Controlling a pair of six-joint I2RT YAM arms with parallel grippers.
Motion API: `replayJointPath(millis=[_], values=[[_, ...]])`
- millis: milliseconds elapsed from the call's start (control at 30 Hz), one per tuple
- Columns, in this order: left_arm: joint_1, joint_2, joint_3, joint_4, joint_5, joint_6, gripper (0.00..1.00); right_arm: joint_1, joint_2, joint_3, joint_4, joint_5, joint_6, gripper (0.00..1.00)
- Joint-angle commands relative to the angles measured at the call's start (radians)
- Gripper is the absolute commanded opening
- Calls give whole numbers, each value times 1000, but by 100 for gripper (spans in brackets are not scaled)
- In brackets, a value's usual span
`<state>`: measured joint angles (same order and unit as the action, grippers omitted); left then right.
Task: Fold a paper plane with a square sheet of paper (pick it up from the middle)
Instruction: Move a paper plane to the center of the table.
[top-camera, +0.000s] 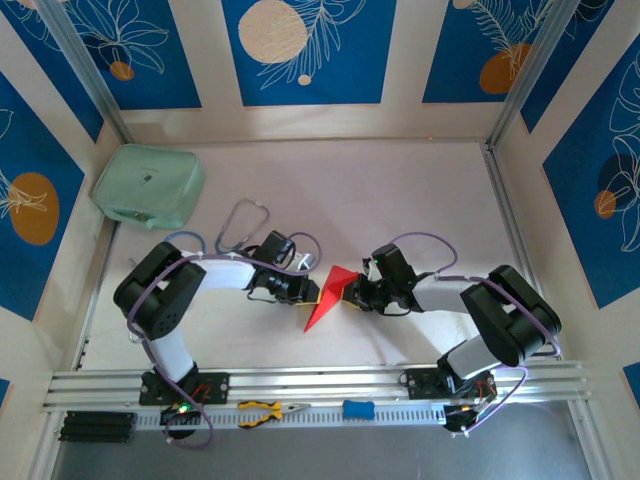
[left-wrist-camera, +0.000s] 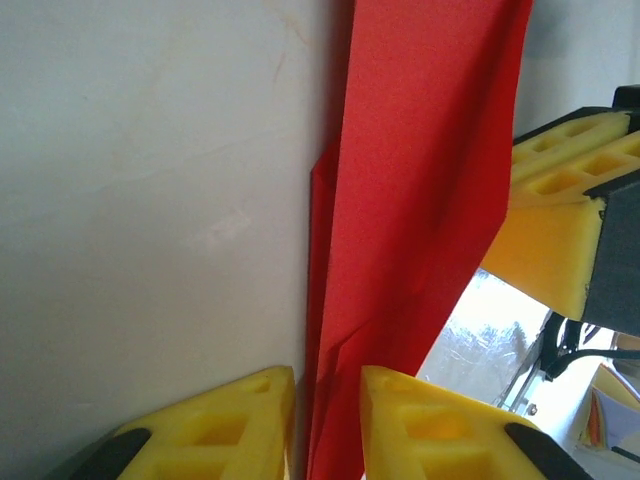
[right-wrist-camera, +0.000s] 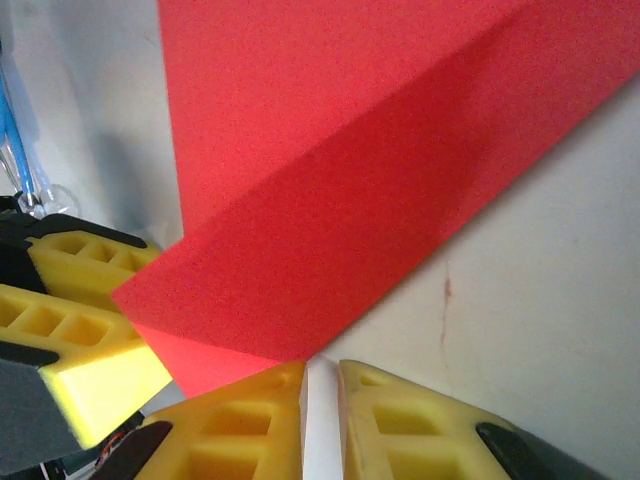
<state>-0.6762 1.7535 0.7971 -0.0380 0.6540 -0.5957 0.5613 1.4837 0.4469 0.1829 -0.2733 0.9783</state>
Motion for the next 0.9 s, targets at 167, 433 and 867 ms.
replayJointPath(millis=[167, 433, 867], values=[[-23, 31, 36, 7, 58, 2, 26, 9, 39, 38, 3, -39, 8, 17], [-32, 42, 29, 57, 92, -23, 27, 16, 73, 49, 10, -57, 9, 17], [-47, -12, 24, 53, 41, -20, 6, 6, 21, 19, 31, -55, 15, 18]])
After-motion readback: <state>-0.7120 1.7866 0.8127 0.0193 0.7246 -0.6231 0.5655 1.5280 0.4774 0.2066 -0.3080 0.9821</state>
